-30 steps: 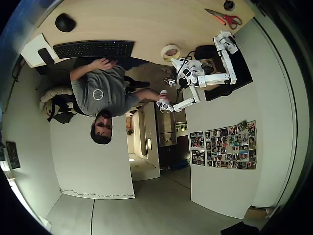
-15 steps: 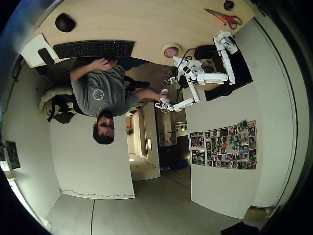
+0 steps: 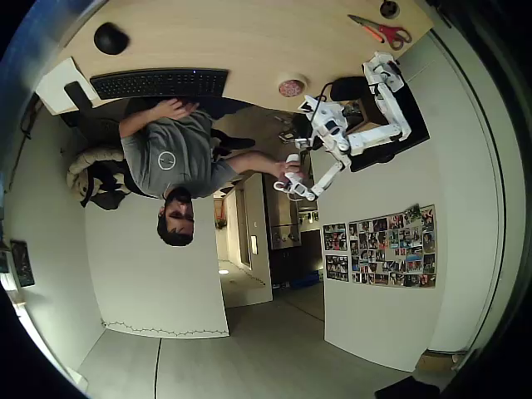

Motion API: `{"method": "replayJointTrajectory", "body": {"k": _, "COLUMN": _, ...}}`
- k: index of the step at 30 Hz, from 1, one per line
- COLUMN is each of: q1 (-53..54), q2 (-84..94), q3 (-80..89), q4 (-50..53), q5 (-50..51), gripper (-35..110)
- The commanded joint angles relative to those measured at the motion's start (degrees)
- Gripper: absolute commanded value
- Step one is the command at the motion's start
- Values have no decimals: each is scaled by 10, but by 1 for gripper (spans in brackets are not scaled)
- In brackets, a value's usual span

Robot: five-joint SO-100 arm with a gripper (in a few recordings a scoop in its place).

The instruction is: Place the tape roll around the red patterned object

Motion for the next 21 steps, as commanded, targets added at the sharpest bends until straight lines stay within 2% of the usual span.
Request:
{"method": "replayJointTrajectory", "body": {"k": 1, "q1": 6, "q2": 107, "q3": 30, "q4": 32, "q5": -14, "gripper": 41}}
{"method": "replayJointTrajectory", "body": {"k": 8, "q1": 4, "q2": 215, "q3": 122, "q4": 33, "q5": 0, "gripper": 42}}
{"method": "replayJointTrajectory", "body": {"k": 21, "q1": 8, "q2": 194, "q3": 101, "q4": 30, "q5": 1, "gripper": 41}}
